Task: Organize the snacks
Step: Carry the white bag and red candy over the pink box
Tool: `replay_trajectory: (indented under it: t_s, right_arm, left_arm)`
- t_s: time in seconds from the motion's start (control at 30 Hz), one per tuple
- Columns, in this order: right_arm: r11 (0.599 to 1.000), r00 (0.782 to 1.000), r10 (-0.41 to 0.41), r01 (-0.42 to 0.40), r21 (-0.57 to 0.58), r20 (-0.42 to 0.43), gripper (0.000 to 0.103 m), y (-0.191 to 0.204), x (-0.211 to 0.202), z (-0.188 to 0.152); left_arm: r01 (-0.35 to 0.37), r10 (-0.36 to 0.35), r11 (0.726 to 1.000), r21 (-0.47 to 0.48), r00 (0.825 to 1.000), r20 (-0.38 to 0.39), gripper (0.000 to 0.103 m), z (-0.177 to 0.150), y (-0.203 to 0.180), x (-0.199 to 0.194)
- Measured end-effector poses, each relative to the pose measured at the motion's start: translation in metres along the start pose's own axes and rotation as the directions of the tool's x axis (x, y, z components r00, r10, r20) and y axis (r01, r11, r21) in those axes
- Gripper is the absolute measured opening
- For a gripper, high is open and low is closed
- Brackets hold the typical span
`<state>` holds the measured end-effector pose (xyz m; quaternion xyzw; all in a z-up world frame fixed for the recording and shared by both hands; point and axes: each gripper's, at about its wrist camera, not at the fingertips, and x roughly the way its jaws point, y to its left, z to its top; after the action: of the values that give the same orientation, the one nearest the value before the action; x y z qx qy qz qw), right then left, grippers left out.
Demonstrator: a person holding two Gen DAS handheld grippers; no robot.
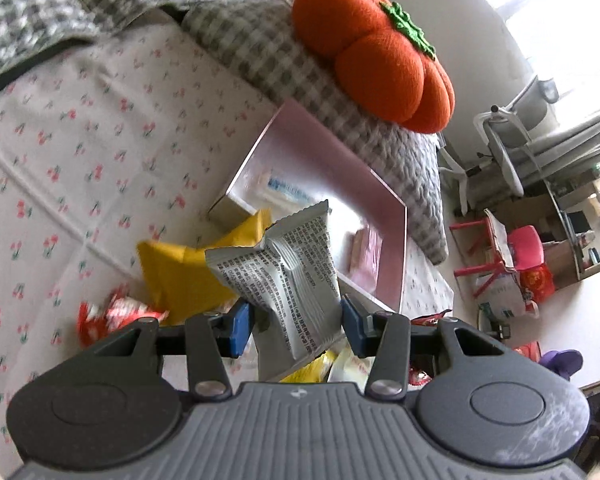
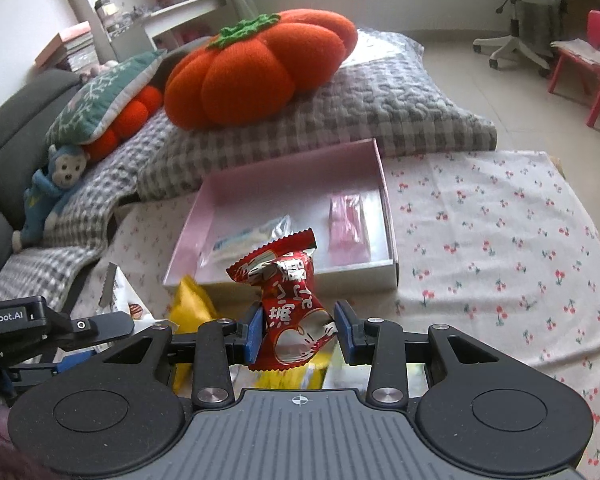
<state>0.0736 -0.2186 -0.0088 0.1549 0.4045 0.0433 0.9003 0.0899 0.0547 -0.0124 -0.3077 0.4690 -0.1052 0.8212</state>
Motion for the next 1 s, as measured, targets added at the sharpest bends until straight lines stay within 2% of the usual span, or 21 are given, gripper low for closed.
replay_trajectory:
  t_s: [0.2, 0.47, 0.57, 0.73, 1.0]
  right_arm:
    - [1.000, 1.000, 0.009, -0.010, 0.023, 0.023, 0.036, 0.000, 0.016, 0.018]
    - [0.999, 1.000, 0.018, -0.019, 0.038, 0.014, 0.036, -0.004, 0.052, 0.048]
    - [0.999, 1.000, 0.018, -0.018, 0.046, -0.006, 0.036, -0.006, 0.070, 0.054]
    - [0.998, 0.999, 0.029, -0.026, 0.062, -0.041, 0.036, -0.011, 0.094, 0.061]
    - [1.000, 0.997, 0.008, -0.006, 0.024, -0.071, 0.036, -0.007, 0.124, 0.072]
  left_arm:
    - [-0.036, 0.034, 0.996, 0.076, 0.999, 0.040, 0.043, 0.025, -0.019, 0.013]
    - [-0.119, 0.119, 0.973, 0.195, 0.993, 0.016, 0.043, 0.066, -0.039, 0.059]
    - [-0.148, 0.153, 0.954, 0.261, 0.988, 0.001, 0.043, 0.081, -0.042, 0.081]
    - [-0.155, 0.176, 0.926, 0.344, 0.984, -0.030, 0.043, 0.099, -0.044, 0.110]
    - [-0.199, 0.220, 0.854, 0.481, 0.975, 0.013, 0.044, 0.104, -0.056, 0.140]
